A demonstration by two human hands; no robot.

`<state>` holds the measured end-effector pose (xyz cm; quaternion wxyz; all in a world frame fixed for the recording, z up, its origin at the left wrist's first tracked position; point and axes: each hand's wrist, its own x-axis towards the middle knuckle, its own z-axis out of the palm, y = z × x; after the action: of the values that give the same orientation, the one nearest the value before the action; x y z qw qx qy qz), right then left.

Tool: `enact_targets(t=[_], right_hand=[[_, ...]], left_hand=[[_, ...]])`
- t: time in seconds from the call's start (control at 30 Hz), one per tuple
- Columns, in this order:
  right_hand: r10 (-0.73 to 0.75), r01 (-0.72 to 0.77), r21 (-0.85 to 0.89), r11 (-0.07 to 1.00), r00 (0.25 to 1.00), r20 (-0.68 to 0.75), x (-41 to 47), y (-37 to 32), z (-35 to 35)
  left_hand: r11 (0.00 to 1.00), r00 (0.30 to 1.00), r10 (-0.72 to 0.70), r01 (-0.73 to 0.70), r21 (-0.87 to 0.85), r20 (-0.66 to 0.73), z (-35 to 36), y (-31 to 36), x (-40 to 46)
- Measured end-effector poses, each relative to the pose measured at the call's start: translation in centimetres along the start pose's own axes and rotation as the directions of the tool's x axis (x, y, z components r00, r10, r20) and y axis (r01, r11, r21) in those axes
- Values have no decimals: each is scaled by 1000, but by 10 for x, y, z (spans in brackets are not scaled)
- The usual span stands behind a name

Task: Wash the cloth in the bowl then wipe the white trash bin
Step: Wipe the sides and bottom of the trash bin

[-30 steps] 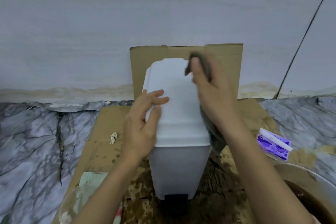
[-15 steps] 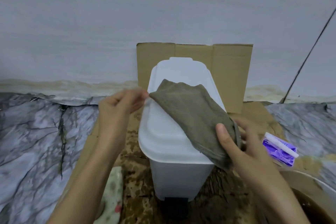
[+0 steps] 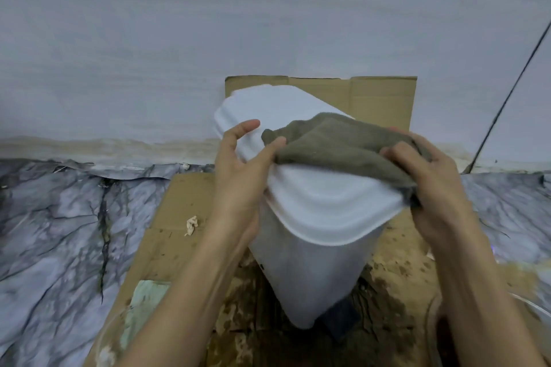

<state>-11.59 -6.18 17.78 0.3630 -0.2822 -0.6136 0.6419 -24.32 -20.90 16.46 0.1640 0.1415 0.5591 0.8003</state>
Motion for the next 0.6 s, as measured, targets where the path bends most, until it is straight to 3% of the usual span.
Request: enact_targets(t=[0.1,0.2,0.3,0.4,0.5,0.6], right_hand=[[81,-72,-105,992,993,87,29,7,-9],[94,-99,-115,988,994,-50,27,29,-3],[60,-58,16,998,970,-236,-9,37,8],[135,-98,158,983,960,-245,-46,41,14],[160,-116,215,970,966,-201,-60,40,25],[179,-139,220,965,968,-174,-50,37,33]], left_hand=[[986,999,41,-35,160,-35,4,-19,-17],[975,992,27,0,220,-120,-4,-33,-20],[981,968,17,32,190,-251,-16,-29,0],[982,915,-32,104,160,-401,-29,-18,43],[988,954,-105,131,77,-279,-47,-14,80],[994,980,-60,77,83,-192,-50,-21,89]])
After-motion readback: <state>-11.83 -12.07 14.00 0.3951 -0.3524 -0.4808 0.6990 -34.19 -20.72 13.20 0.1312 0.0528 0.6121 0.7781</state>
